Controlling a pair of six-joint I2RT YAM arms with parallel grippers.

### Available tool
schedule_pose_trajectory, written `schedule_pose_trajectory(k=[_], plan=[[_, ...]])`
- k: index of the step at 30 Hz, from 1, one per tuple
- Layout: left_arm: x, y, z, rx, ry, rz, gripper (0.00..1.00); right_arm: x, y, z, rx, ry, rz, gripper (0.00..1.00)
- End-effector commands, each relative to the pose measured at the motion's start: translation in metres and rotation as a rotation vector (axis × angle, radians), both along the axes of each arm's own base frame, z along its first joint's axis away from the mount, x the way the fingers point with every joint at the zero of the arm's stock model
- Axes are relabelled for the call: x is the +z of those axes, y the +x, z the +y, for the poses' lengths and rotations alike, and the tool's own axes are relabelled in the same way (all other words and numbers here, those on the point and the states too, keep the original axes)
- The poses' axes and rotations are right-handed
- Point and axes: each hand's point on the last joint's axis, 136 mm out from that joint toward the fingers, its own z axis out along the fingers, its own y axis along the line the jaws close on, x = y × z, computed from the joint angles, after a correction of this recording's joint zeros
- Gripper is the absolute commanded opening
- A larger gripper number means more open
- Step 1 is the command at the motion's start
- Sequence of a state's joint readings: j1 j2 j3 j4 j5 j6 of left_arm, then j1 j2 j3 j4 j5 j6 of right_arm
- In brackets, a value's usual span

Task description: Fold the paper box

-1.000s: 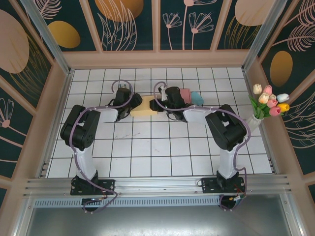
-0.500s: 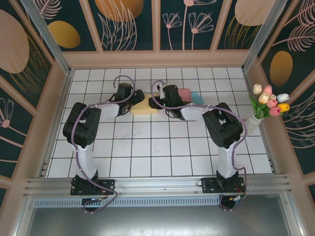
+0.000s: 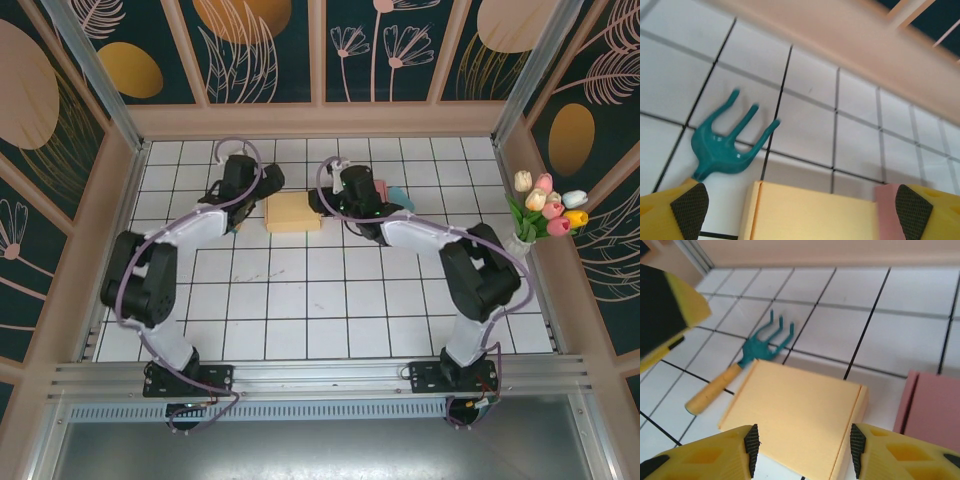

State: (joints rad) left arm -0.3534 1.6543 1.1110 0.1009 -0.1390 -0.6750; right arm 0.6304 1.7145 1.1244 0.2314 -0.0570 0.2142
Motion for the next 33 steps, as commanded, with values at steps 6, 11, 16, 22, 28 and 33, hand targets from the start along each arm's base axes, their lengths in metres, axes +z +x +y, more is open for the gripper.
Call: schedule_pose_trajectory(k=[6, 11, 16, 22, 28, 33], plan=[[0.088, -0.062, 0.07, 0.133, 0.258, -0.276, 0.99, 0.08, -0.035, -0.081, -0.212, -0.073, -0.225, 0.98], [0.1, -0.108, 0.13, 0.344, 0.491, -0.386, 0.99, 0.115, -0.058, -0.155, -0.436, -0.097, -0.399, 0.99], [0.068, -0.121, 0.155, 0.423, 0.619, -0.372, 0.98, 0.092, -0.069, -0.235, -0.651, -0.173, -0.479, 0.99], [-0.022, -0.123, 0.18, 0.343, 0.59, -0.325, 0.99, -0.002, -0.074, -0.325, -0.809, -0.133, -0.407, 0.99], [-0.024, -0.121, 0.175, 0.287, 0.502, -0.407, 0.99, -0.044, -0.065, -0.351, -0.853, -0.041, -0.307, 0.99], [-0.027, -0.098, 0.161, 0.173, 0.541, -0.4, 0.99, -0.041, -0.061, -0.352, -0.853, -0.035, -0.337, 0.99]])
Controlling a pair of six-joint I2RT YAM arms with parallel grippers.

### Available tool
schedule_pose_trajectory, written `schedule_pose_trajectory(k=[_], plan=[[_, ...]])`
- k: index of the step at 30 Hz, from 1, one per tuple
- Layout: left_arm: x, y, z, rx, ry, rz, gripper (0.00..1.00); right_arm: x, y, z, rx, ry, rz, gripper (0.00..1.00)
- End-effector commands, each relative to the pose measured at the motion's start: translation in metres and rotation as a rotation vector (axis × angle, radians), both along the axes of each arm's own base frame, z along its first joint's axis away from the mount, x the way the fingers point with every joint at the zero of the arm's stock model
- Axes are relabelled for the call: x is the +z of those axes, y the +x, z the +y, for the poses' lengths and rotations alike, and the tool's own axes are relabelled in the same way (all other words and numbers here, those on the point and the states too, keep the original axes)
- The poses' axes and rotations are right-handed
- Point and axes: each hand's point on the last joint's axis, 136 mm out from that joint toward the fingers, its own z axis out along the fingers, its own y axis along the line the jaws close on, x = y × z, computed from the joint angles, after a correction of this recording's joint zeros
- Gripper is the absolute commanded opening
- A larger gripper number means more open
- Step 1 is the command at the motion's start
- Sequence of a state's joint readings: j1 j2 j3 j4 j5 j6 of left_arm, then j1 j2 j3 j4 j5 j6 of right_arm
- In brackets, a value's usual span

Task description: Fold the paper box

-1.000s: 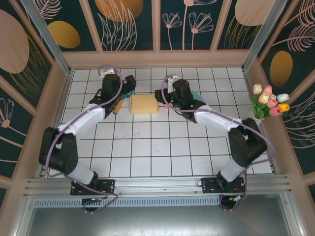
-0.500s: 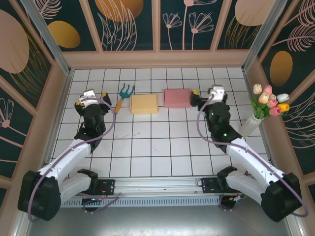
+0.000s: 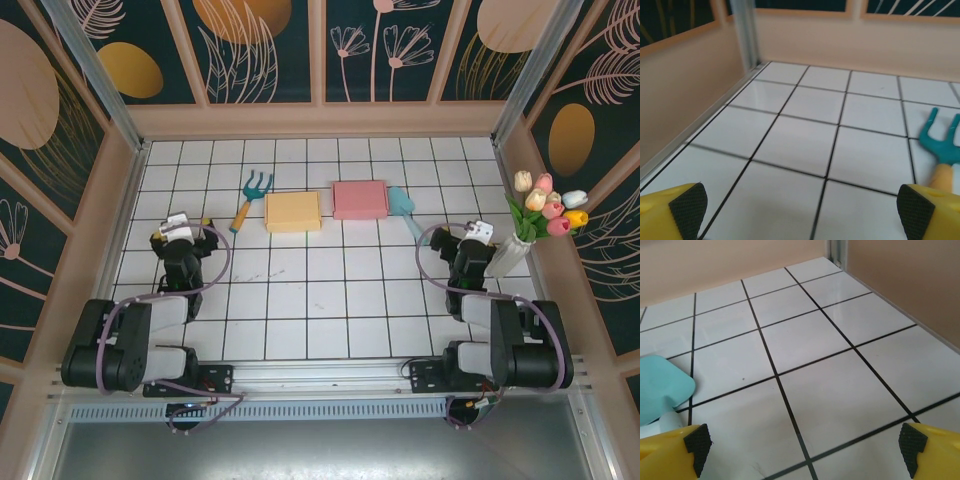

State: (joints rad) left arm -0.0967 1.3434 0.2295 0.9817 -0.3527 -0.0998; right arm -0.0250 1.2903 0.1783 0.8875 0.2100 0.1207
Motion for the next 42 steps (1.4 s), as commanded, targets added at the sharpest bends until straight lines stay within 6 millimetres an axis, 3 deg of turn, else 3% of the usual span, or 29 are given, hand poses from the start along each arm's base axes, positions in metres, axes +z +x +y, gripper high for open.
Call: schedule_pose_trajectory(k=[1, 3, 4, 6, 10, 15, 19, 21, 42], plan=[[0.022, 0.018, -0.015, -0.106, 0.031, -0.087, 0.99, 0.042, 0.011, 0.002, 0.024, 0.03, -0.187, 0.99], [0.012, 0.013, -0.008, -0.112, 0.001, -0.131, 0.99, 0.044, 0.01, 0.0, 0.021, 0.03, -0.204, 0.99], [0.018, 0.009, 0.0, -0.09, -0.018, -0.195, 0.99, 0.044, 0.01, 0.0, 0.023, 0.025, -0.207, 0.99], [0.011, 0.012, 0.009, -0.055, -0.053, -0.14, 0.99, 0.046, 0.011, 0.001, 0.039, 0.008, -0.218, 0.99], [0.012, 0.014, 0.007, -0.068, -0.051, -0.148, 0.99, 0.043, 0.008, 0.004, 0.067, -0.006, -0.266, 0.99], [0.012, 0.014, 0.007, -0.067, -0.044, -0.144, 0.99, 0.032, 0.012, 0.021, 0.18, -0.025, -0.25, 0.99], [0.011, 0.016, 0.003, -0.089, -0.036, -0.138, 0.99, 0.021, 0.035, 0.026, 0.211, -0.022, -0.161, 0.99], [0.01, 0.021, -0.007, -0.151, -0.023, -0.119, 0.99, 0.019, 0.038, 0.032, 0.222, -0.052, -0.146, 0.99], [0.009, 0.021, -0.008, -0.161, -0.022, -0.116, 0.99, 0.019, 0.038, 0.033, 0.224, -0.053, -0.148, 0.99]])
